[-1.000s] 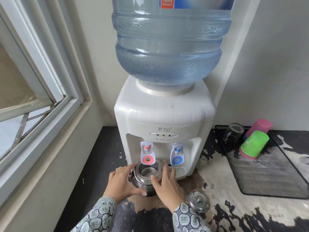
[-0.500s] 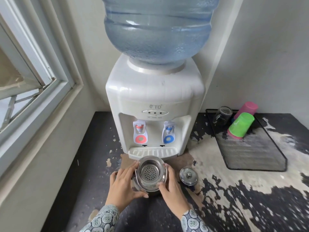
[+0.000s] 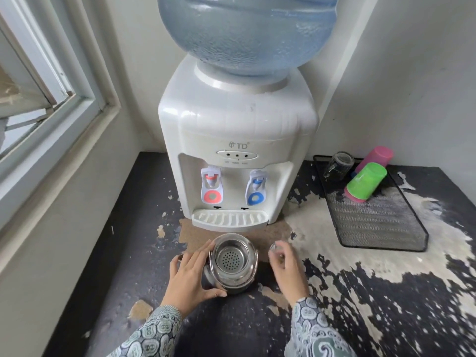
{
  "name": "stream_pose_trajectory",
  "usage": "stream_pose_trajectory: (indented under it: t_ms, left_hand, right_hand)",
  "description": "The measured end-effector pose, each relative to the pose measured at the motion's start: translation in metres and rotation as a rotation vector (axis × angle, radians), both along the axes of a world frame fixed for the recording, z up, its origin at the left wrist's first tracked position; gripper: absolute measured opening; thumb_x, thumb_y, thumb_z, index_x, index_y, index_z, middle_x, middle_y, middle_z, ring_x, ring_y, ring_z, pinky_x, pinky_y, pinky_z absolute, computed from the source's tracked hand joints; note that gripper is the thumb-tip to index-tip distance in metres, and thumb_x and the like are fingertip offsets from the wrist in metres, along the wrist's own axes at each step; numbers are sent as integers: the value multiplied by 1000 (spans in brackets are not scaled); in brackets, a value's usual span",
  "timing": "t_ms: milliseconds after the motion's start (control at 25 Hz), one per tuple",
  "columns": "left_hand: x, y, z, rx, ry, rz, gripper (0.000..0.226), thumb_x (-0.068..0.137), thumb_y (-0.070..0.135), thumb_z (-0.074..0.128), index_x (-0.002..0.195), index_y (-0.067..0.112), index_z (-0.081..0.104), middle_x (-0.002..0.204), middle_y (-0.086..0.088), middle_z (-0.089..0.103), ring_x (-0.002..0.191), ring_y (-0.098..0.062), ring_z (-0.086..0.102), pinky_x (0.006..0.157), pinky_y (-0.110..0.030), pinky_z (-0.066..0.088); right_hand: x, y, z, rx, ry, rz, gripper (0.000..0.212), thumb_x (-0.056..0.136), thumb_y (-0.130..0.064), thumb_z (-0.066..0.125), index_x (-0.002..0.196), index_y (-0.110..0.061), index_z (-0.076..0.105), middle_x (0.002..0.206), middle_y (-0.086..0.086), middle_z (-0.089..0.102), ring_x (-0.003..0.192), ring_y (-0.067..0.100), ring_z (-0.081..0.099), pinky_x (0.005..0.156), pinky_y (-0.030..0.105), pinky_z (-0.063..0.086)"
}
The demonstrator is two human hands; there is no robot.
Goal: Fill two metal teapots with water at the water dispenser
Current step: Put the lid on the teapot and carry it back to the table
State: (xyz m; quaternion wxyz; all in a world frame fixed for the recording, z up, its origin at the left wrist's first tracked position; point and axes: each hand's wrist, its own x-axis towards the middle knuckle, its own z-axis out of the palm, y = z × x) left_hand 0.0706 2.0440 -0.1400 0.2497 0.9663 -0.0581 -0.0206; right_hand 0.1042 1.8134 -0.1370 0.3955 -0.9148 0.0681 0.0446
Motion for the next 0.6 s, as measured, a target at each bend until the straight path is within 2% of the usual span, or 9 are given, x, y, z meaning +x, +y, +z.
stream_pose_trajectory:
  t_ms: [120,240,360,440,560,600]
  left_hand:
    - [-1,0,1,22,39,-14,109,53,78,60,144,31,22,147,19,30,129,-8,36,104,-36,11]
    - [2,3,4,19,71,-14,106,54,87,45,144,37,18,146,24,26,129,-1,30,100,-31,5]
    - [3,2,7,19,87,0,107,51,89,37,143,39,16,146,25,27,130,0,27,100,-33,4]
    - [3,2,6,0,96,14,107,51,87,40,143,39,17,145,25,27,130,0,27,101,-35,5]
    - [2,2,8,0,117,22,106,51,86,43,142,39,17,144,26,27,130,1,25,102,-36,5]
    - [2,2,8,8,128,23,106,50,86,43,142,40,16,143,26,27,130,2,25,102,-35,5]
  right_hand:
    - [21,-20,-11,-228,-19,-53,26,87,-25,57,111,-17,55,119,7,53,101,25,52,70,30,44]
    - [26,-26,-21,-325,8,20,14,85,-16,60,98,-13,59,115,8,55,101,28,54,75,33,47]
    - [27,-25,-17,-226,-21,8,10,83,-10,61,93,-10,60,110,8,56,99,27,56,75,29,44]
    - [28,-17,-2,-123,-127,4,11,82,-9,63,93,-11,60,103,4,54,93,24,56,74,29,45]
    - [26,9,30,-5,-331,121,17,82,-14,63,98,-16,61,101,-6,49,91,13,52,77,18,44]
    - [24,19,37,-6,-355,193,20,82,-16,62,102,-17,60,104,-7,50,92,12,51,78,18,45]
